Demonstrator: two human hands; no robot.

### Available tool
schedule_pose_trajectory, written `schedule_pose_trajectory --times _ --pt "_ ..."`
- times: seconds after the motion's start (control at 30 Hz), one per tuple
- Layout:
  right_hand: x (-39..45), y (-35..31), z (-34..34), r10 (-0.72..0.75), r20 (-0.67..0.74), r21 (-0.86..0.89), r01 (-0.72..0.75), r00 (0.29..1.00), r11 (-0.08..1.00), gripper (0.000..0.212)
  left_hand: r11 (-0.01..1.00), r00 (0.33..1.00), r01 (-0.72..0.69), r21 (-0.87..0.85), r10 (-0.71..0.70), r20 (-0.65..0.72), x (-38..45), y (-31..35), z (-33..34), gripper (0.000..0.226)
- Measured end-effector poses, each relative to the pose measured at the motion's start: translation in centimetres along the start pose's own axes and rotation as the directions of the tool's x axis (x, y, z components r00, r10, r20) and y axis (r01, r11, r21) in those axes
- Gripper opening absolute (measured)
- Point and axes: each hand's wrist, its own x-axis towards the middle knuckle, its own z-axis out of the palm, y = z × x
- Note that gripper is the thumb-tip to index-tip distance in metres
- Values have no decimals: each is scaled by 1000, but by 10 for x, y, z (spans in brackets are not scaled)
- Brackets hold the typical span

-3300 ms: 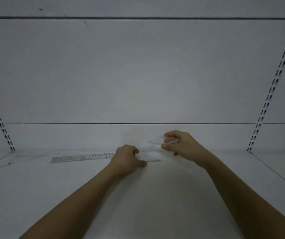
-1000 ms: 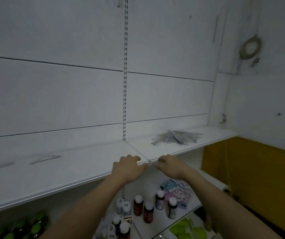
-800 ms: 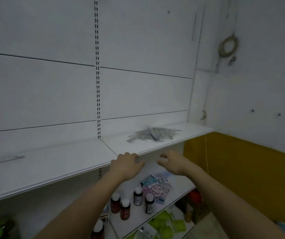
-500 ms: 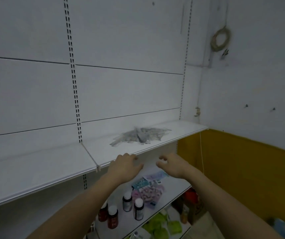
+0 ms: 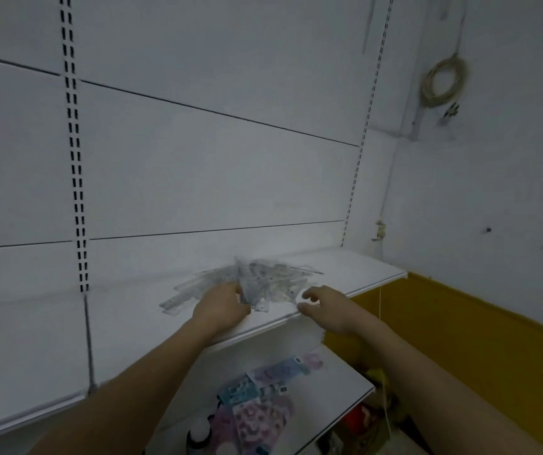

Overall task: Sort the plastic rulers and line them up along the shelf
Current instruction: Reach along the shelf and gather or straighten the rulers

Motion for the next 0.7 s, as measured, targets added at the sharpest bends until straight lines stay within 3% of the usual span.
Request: schedule_pose_trajectory --times 0.17,0.37,0.47,0.57,0.7 --pt "62 11 8 -67 20 79 65 998 995 49 997 997 73 -19 -74 -28 54 -3 11 27" --pt "144 19 13 -202 -28 172 204 979 964 41 976 975 217 25 -216 -44 102 -5 25 47" --pt "184 22 19 -278 -41 244 279 960 929 37 943 949 313 -112 -316 -6 115 -9 23 56" --pt "218 24 24 -370 -19 299 358 929 885 36 893 921 381 -241 -390 12 123 -12 15 45" --pt "250 29 29 -469 12 361 433 883 826 35 839 879 436 -326 -474 -46 124 -9 12 13"
